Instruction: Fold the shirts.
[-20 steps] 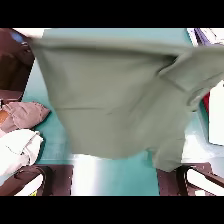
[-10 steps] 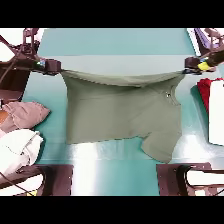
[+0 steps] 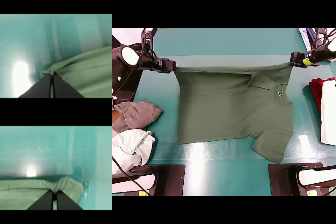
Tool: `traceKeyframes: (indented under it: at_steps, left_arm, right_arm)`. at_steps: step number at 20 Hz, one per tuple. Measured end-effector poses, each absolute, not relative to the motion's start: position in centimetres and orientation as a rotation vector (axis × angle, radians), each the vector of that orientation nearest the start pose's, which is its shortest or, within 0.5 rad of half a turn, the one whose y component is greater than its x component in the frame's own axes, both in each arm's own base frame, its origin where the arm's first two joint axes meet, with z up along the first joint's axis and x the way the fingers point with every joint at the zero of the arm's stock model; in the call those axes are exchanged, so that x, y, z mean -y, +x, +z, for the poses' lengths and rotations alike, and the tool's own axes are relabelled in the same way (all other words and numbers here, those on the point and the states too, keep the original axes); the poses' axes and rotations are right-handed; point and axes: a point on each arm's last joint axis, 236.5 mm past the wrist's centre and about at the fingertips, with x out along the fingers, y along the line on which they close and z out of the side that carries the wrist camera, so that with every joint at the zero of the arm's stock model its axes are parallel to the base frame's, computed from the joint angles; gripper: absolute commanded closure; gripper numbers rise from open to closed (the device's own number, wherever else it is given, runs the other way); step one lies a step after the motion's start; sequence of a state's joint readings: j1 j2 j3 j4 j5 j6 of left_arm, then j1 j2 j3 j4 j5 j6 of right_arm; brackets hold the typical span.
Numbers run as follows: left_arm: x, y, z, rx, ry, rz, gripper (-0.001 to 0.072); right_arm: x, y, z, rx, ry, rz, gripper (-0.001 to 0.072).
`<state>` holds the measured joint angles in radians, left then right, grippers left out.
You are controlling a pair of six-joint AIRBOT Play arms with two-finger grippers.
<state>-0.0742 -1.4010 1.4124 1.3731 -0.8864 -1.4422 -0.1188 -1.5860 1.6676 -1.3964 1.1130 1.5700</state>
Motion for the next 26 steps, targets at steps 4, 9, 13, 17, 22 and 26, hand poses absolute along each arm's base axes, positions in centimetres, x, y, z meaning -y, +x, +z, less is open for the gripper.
traceKeyframes:
  at_steps: [4, 9, 13, 17, 22, 26]
  left_arm:
    - [6.9, 46.3, 4.7, -1.049, -0.007, -0.22, 0.0686]
    - [6.7, 41.6, -0.3, -1.255, -0.006, -0.229, 0.0684]
    - [6.7, 39.8, -1.8, -1.329, -0.033, -0.222, 0.0207]
    - [6.9, 38.2, -1.1, -1.369, -0.056, -0.215, 0.0205]
    - [6.9, 32.9, 0.3, -1.406, -0.093, -0.209, 0.0207]
    - [7.6, 26.3, -1.8, -1.462, -0.173, -0.212, 0.0206]
  right_arm:
    - [2.8, 48.6, 3.1, -1.159, 0.18, -0.027, 0.0693]
    - [2.4, 44.4, -1.0, -1.292, 0.176, -0.031, 0.0687]
    - [1.5, 41.5, -3.0, -1.388, 0.201, -0.013, 0.0293]
    - [0.2, 39.6, -2.0, -1.431, 0.218, 0.046, 0.0293]
    - [-0.5, 38.1, 3.0, -1.357, 0.203, 0.081, 0.0293]
    - [-0.7, 37.6, 6.4, -1.267, 0.191, 0.09, 0.0293]
